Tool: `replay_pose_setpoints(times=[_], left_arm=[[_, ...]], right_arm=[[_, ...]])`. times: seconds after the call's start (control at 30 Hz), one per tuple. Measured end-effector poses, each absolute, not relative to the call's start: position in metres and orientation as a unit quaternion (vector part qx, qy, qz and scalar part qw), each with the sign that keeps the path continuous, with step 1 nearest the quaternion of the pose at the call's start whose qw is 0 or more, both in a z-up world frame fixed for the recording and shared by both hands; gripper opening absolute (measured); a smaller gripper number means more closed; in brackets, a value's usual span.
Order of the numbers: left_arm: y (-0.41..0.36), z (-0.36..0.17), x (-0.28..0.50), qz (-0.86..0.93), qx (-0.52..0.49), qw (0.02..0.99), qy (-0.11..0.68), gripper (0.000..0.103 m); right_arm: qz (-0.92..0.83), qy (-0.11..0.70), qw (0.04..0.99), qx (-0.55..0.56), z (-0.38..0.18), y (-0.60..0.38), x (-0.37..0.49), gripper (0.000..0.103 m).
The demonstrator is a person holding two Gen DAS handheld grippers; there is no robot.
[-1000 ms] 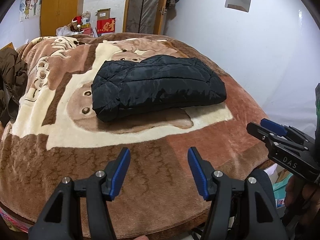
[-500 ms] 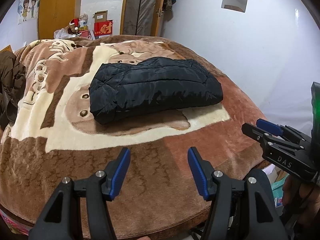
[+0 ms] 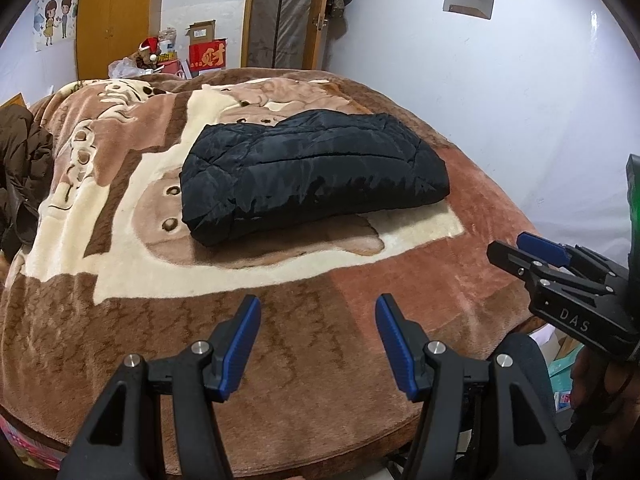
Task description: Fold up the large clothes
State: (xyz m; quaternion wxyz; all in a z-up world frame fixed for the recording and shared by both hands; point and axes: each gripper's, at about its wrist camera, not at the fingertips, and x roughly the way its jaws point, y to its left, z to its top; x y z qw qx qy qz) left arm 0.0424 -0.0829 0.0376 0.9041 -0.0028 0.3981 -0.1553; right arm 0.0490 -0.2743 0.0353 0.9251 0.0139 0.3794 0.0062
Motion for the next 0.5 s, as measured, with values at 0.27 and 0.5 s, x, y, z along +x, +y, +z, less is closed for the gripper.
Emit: replay_pose_setpoints(times=[0.27, 0.5], left_arm=[[-0.0843, 0.0360, 0.0416, -0.148, 0.007, 0.905, 0.399, 0.061], [-0.0810, 0.0347, 0.0413, -0.149, 0.005, 0.904, 0.400, 0.062]], right_arm=[[0.006, 0.380, 0.925, 0.013, 0.0344, -0.2744, 0.0485, 0.053], [0.005, 0.380, 0.925, 0.014, 0.0345, -0.2745, 0.0487, 0.053]])
